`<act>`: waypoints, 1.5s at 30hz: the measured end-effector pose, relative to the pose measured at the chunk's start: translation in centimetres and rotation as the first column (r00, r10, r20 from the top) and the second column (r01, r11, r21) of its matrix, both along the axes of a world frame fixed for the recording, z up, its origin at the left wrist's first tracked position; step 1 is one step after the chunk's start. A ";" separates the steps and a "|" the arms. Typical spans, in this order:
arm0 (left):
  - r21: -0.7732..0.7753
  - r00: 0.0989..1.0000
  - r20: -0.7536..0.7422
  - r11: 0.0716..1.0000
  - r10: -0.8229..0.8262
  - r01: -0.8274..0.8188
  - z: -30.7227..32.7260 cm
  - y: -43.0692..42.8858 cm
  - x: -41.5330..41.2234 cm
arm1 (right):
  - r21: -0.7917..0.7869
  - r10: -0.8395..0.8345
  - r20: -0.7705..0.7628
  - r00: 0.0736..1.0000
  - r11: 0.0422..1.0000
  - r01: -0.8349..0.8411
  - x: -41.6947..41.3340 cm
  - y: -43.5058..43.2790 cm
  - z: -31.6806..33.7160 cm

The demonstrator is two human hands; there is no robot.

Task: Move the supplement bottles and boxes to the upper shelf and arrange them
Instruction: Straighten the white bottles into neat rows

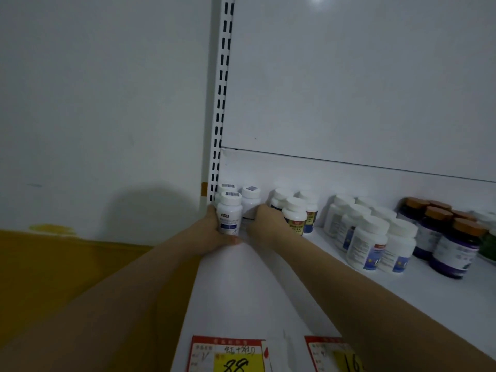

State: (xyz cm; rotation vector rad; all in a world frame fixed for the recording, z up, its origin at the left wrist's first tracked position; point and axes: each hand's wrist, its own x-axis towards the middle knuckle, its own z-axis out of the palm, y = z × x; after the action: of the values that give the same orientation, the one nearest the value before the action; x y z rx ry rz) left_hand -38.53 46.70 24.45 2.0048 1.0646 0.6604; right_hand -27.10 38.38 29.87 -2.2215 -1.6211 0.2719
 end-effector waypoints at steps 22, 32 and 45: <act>0.125 0.988 -0.125 0.990 0.085 -0.069 3.0 -7.9 9.6 | -0.053 -0.205 -0.001 0.979 0.977 0.205 10.3 -2.7 0.3; 0.142 0.997 -0.052 0.989 0.053 -0.045 0.9 -4.8 11.0 | 0.064 -0.202 -0.047 0.978 0.977 0.205 11.0 -1.0 -1.7; 0.079 0.997 -0.044 0.995 0.056 -0.052 0.5 -4.0 10.0 | -0.060 -0.151 0.239 0.959 0.984 0.169 10.1 -1.1 -1.5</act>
State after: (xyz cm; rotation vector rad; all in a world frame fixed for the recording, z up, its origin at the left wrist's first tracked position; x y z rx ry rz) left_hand -28.55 42.71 24.94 2.0732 1.1397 0.6968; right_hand -16.97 37.29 28.32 -2.5103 -1.5546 0.0319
